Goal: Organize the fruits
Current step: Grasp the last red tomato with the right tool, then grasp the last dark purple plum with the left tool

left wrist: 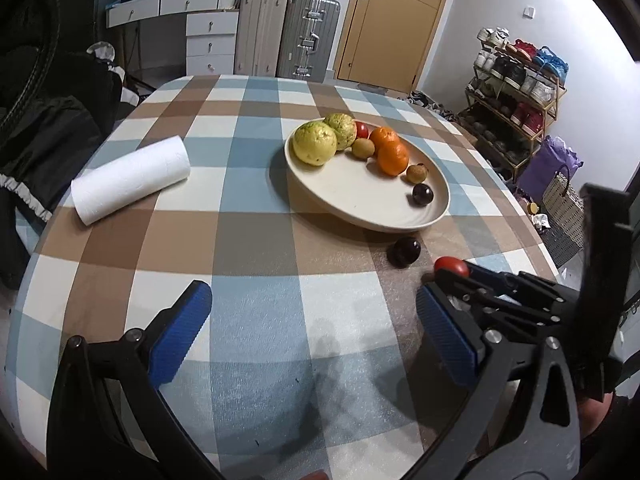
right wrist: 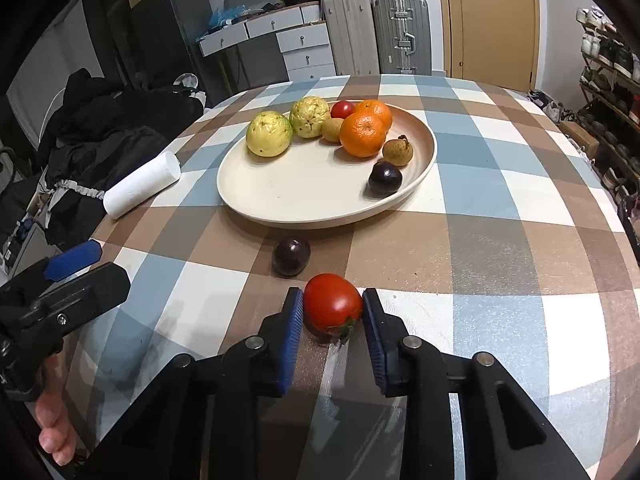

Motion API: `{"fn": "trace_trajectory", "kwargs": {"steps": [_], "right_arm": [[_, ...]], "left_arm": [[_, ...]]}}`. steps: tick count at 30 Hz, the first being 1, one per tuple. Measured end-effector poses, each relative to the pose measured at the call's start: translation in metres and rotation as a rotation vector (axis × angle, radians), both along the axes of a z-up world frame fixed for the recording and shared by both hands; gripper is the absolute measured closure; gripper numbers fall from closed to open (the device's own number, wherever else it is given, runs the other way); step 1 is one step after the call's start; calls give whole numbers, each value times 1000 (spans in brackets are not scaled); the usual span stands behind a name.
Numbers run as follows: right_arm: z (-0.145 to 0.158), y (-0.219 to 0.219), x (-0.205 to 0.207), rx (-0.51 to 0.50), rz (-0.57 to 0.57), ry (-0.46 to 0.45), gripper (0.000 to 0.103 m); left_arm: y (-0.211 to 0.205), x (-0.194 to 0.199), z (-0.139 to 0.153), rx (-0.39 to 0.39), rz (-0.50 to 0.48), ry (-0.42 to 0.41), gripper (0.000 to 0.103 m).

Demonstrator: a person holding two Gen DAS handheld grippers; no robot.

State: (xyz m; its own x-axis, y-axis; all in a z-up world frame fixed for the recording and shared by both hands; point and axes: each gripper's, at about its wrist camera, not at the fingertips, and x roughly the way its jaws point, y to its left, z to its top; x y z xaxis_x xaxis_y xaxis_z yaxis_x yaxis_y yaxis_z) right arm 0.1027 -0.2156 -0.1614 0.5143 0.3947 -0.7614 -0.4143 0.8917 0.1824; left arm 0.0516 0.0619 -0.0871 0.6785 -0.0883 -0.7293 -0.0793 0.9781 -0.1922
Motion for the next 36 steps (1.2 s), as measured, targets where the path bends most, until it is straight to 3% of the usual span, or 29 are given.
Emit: {"fn": "trace_trajectory", "kwargs": {"steps": [9, 13, 17, 27, 30, 35, 36], "right_arm": [[12, -14, -12, 45, -17, -37, 73], [15, -23, -18, 62, -29, -53, 73], [14, -28, -22, -16, -52, -79, 73], [22, -59, -26, 77, -67, -86, 73], [22, -65, -27, 100, -72, -87, 73], [20, -70, -27, 104, -81, -84, 73], [20, -70, -27, 105, -85, -87, 73]], "left_arm": [[-7, 9, -11, -11, -26, 41, 1], [-14, 24, -20, -52, -52, 86, 1], [-27, 40, -26, -65, -71, 125, 1], [-54, 82, -38, -79, -104, 170, 3], [-60, 89, -38, -54, -102, 161, 14], [-68, 96, -37, -29, -111, 177, 44], [-69, 97, -37, -30, -116, 177, 45]]}}
